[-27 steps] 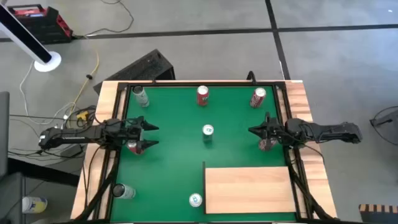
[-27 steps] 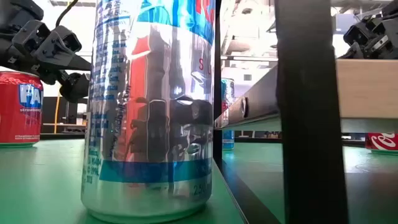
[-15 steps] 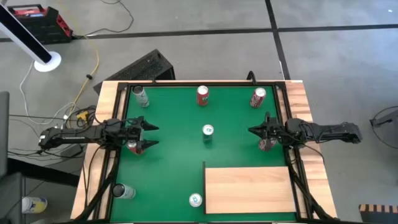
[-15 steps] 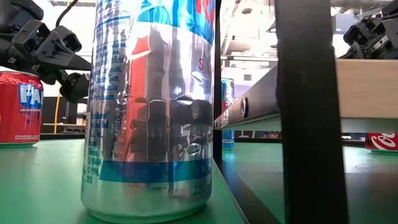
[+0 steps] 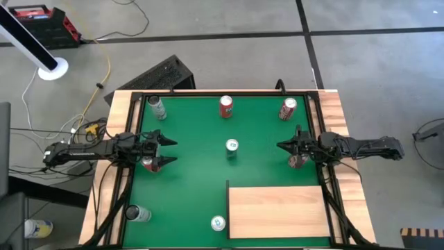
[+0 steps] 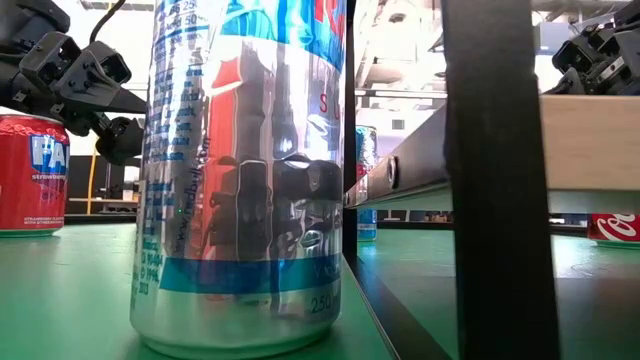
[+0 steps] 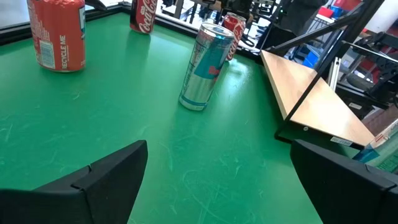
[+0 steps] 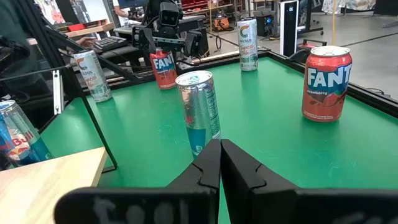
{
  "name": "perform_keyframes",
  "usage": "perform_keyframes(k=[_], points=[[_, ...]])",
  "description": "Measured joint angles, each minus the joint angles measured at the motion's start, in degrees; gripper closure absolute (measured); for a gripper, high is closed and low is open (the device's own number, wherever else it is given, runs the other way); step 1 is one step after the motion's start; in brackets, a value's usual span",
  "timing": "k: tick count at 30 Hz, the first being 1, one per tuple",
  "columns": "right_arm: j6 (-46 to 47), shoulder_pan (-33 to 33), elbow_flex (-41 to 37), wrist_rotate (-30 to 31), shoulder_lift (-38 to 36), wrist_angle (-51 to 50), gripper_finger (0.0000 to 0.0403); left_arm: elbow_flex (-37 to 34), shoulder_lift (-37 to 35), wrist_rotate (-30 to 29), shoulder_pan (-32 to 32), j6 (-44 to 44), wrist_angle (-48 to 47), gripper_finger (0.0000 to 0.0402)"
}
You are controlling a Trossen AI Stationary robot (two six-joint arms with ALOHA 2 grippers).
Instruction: Place canned beverage on shelf
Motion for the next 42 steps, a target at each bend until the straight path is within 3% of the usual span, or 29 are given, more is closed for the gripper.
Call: perform_keyframes(k=[42], points=[[0.0,0.0,0.0,0.0,0.0,0.0,0.0365,0.0,0.0,0.0,0.0,-2.6,0.0,0.0022]])
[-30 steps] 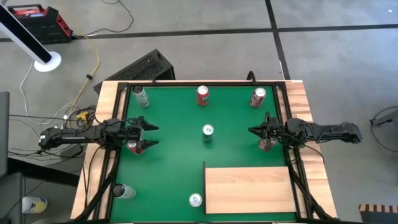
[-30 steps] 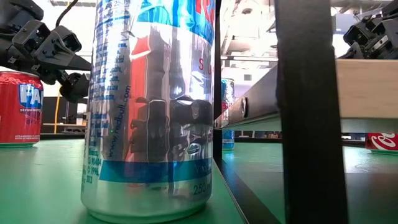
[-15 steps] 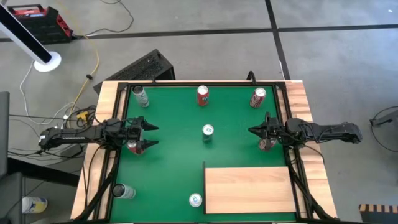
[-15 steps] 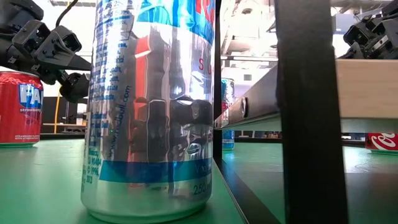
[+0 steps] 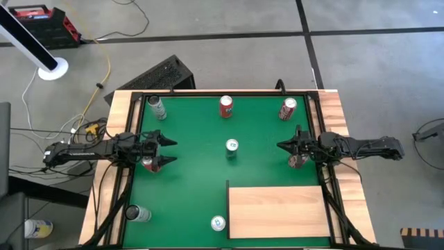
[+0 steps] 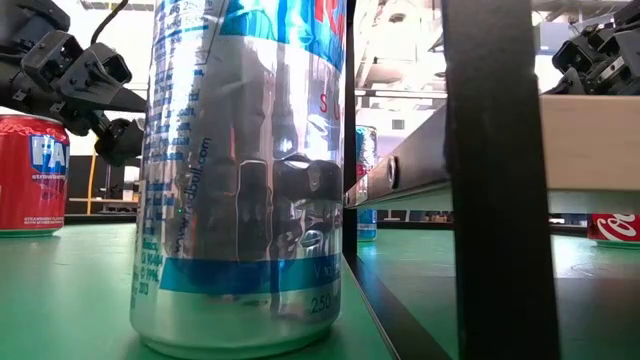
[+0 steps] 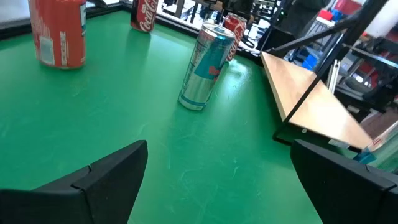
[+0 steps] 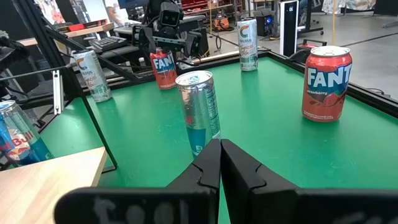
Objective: Place canned beverage on shelf
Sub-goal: Put the top red white soda can on the shelf
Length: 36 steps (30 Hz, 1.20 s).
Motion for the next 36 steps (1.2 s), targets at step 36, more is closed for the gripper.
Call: perform_keyframes(k=[36], points=[[9.1,-5.2,6.0,0.5,12.3,36.2,0.0365,19.2,13.6,-2.7,3.9,-1.7,18.9,0.0022]])
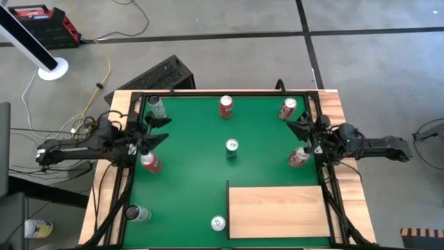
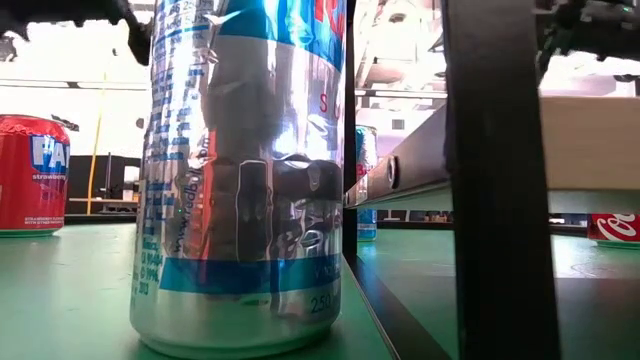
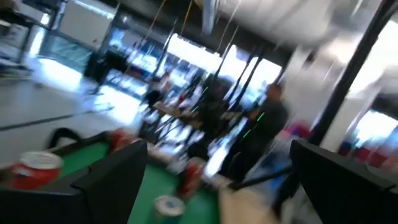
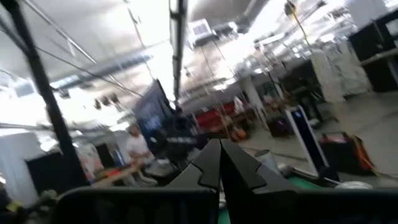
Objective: Place canned beverage on shelf
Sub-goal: Put the top red white soda can on the shelf
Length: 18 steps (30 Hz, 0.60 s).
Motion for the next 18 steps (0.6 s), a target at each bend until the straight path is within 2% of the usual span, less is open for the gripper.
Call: perform_keyframes(k=[3,5,10,12,15,18], points=[[-0.4,-1.1,6.3,0.0,7.6,-3.5,0.0365,7.9,6.0,0.2,2.9,3.4,-9.0,0.0022],[-1.0,-2.2,11.8,0.6,11.8,-10.7,0.0365,13.2,10.2,0.8,4.6,5.2,-13.9,0.0022],[-0.8,-7.4,29.8,9.3,20.7,-43.0,0.0358,24.3,19.3,3.7,7.7,15.6,-26.8,0.0022],[0.9,-10.6,37.3,11.0,24.4,-56.0,0.0350,27.0,22.5,4.6,8.1,20.1,-30.0,0.0022],[2.6,-15.4,46.6,11.5,30.0,-70.1,0.0331,29.3,26.2,6.0,8.2,22.6,-32.4,0.0022],[2.9,-20.7,53.5,12.1,35.7,-78.3,0.0303,29.9,29.1,5.7,8.2,21.2,-32.0,0.0022]])
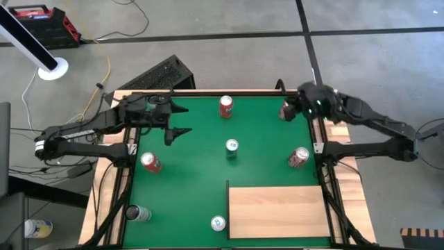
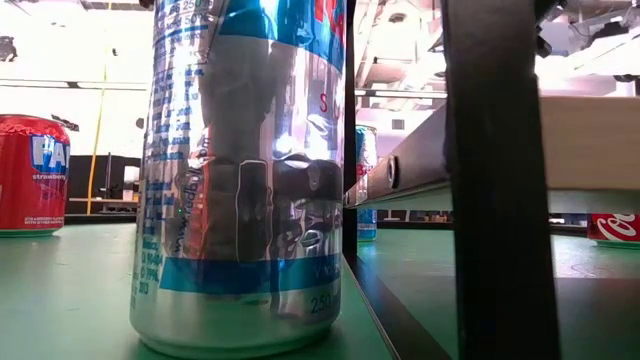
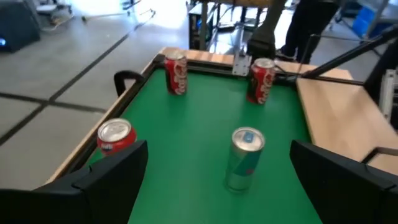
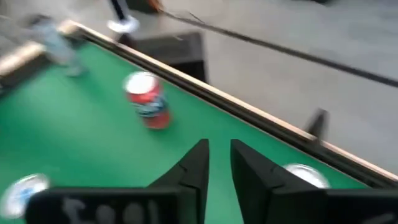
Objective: Place canned beverage on shelf
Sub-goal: Put the top red white soda can on the shelf
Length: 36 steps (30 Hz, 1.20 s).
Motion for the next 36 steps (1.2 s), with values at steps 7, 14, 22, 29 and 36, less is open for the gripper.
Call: perform_keyframes(k=[7,14,22,29,36], points=[[6.5,-14.1,9.1,2.2,13.8,-13.3,0.0211,1.2,3.9,-0.4,0.0,-1.4,0.2,0.0022],[3.6,-20.8,10.4,-2.1,23.9,-16.8,0.0133,1.2,3.6,-0.6,0.0,-5.1,0.2,0.0022],[0.0,-23.2,10.4,-6.5,29.6,-15.9,0.0100,1.2,3.6,-1.3,0.0,-6.8,0.2,0.0022],[-2.5,-27.7,10.4,-11.0,33.3,-16.2,0.0057,1.2,3.6,-1.4,0.0,-8.0,0.1,0.0022],[-3.1,-28.3,10.4,-10.9,33.9,-15.0,0.0033,1.2,3.6,-1.4,0.0,-8.0,-0.5,0.0022]])
